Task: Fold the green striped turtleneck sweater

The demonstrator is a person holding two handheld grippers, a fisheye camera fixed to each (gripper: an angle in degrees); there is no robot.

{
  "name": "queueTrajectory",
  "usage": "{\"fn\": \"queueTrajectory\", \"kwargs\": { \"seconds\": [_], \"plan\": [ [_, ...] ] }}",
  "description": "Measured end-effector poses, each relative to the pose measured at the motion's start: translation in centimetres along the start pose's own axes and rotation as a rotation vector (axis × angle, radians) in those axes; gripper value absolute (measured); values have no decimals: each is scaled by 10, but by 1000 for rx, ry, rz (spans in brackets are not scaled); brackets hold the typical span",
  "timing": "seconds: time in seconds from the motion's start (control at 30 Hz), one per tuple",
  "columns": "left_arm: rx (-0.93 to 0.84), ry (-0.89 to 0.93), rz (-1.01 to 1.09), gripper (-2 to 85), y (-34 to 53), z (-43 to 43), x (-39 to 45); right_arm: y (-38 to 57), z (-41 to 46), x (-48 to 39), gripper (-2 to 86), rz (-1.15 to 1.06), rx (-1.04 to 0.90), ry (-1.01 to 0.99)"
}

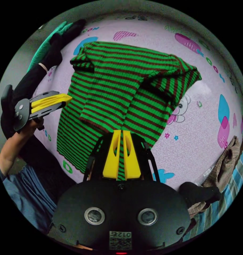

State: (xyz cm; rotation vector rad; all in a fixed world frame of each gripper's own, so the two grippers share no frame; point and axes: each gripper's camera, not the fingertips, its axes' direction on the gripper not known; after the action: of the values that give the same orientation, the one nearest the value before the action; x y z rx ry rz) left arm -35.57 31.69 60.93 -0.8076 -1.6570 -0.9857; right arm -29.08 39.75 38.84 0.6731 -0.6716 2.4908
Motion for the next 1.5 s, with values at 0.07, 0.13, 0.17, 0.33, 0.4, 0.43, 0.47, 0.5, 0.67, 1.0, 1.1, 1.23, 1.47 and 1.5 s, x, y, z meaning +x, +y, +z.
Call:
{"fn": "queueTrajectory", "kwargs": {
  "seconds": [0.07, 0.13, 0.17, 0.33, 0.4, 0.43, 0.47, 0.5, 0.67, 1.0, 1.1, 1.23, 1.47, 1.5],
  "plan": [
    [25, 3, 14, 2, -10, 0, 2, -9, -1, -6, -5, 2, 39, -18],
    [4, 90, 34, 3, -22, 14, 8, -15, 6, -10, -6, -2, 37, -50],
    [-6, 104, 43, 3, -25, 19, 11, -18, 13, -12, -7, -1, 25, -67],
    [-62, 85, 111, 1, -27, 52, 26, -24, 36, -19, -9, -20, -22, -44],
    [-53, 78, 122, 0, -28, 55, 23, -26, 38, -20, -9, -31, -29, -38],
    [-54, 82, 118, 0, -29, 55, 22, -28, 39, -22, -9, -29, -31, -38],
    [-73, 95, 104, 0, -34, 56, 19, -29, 39, -24, -9, -32, -41, -35],
    [-81, 108, 94, 0, -38, 56, 15, -30, 38, -25, -9, -36, -42, -29],
    [-77, 89, 128, 1, -49, 61, 15, -31, 41, -39, -9, -75, -25, -19],
    [-150, 83, 99, 3, -52, 61, -7, -2, 60, -40, -7, -30, -133, -21],
    [-212, 102, 91, 4, -36, 61, -17, 32, 76, -34, 0, 12, -201, -41],
    [-302, 96, 72, 7, -14, 64, -23, 90, 100, -24, 33, 120, -243, -81],
    [-485, 129, -61, 37, 10, 81, -33, 139, 128, -11, 73, 243, -285, -155],
    [-507, 152, -84, 43, 9, 86, -37, 139, 129, -10, 74, 246, -282, -162]
  ]
}}
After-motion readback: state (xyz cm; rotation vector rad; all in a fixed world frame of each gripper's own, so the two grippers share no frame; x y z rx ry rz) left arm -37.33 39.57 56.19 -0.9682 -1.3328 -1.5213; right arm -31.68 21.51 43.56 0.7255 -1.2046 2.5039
